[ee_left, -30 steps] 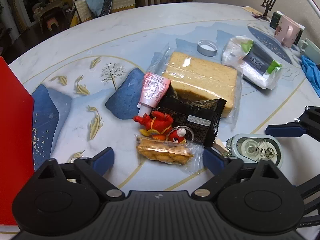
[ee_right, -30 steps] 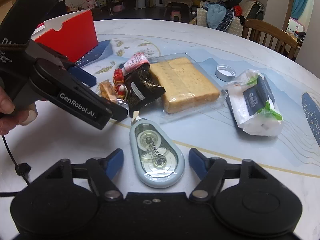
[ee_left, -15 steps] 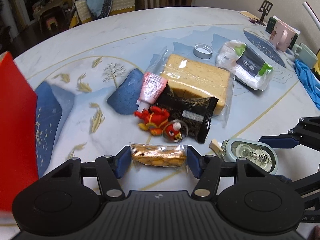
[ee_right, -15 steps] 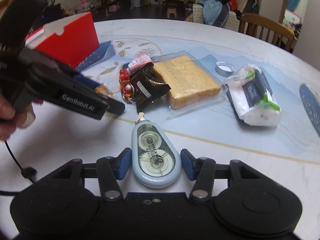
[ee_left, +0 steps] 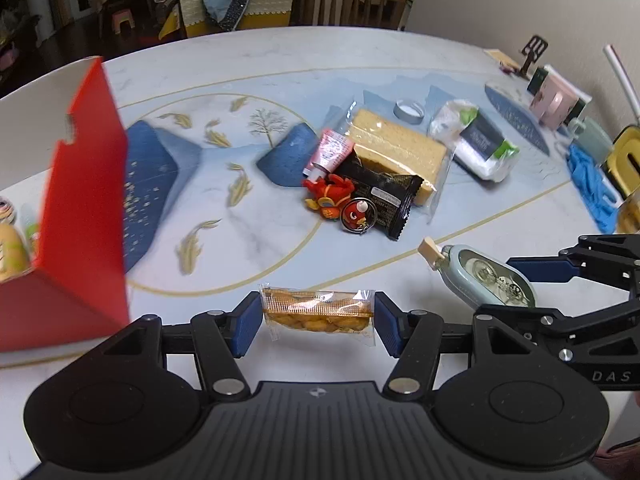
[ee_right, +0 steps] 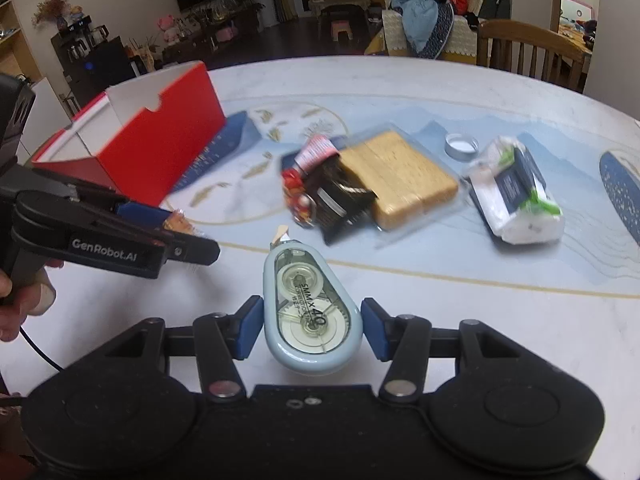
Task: Organize objects
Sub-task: 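Carry the snack pack and correction tape over the red box with both tools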
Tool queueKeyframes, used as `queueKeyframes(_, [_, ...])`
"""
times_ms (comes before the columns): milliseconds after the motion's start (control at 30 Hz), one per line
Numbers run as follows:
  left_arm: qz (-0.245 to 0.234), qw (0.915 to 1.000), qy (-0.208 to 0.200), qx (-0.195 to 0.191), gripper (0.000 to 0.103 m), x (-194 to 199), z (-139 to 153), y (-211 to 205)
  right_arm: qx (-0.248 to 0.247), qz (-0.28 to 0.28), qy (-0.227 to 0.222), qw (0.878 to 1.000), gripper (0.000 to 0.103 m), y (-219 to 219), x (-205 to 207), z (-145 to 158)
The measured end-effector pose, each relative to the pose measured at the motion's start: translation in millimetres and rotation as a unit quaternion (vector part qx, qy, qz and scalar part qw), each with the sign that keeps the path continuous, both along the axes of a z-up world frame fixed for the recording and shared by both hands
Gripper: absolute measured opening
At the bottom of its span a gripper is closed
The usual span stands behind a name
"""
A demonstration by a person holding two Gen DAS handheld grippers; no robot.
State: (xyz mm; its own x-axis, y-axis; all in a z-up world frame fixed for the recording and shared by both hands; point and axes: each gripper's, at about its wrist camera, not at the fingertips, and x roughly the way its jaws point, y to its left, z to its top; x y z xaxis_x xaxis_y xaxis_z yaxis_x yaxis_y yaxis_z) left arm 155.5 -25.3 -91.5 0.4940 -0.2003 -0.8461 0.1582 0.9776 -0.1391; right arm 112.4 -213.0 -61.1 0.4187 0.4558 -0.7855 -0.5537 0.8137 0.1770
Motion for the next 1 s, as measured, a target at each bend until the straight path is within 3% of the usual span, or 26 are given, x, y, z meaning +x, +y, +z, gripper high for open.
queueKeyframes(300, [0.022,0.999,-0.016,-0.036,0.059,-18,37,52,0.002,0.008,-0.023,1.0,0.053,31,-7,39])
queueKeyframes(600, [0.049,0.9961,-0.043,-0.06,0.059,-28,71,115,0.01,0.048,-0.041,0.998,0.053,94,-3,73])
queueKeyframes(833, [0.077,0.9947,-0.063,-0.028,0.059,-29,87,174,0.009,0.094,-0.059,0.994,0.053,156,-1,89])
queueKeyframes(1000, [0.114,0.9916,-0.06,-0.007,0.059,-27,76,220,0.001,0.117,-0.064,0.991,0.053,202,4,89])
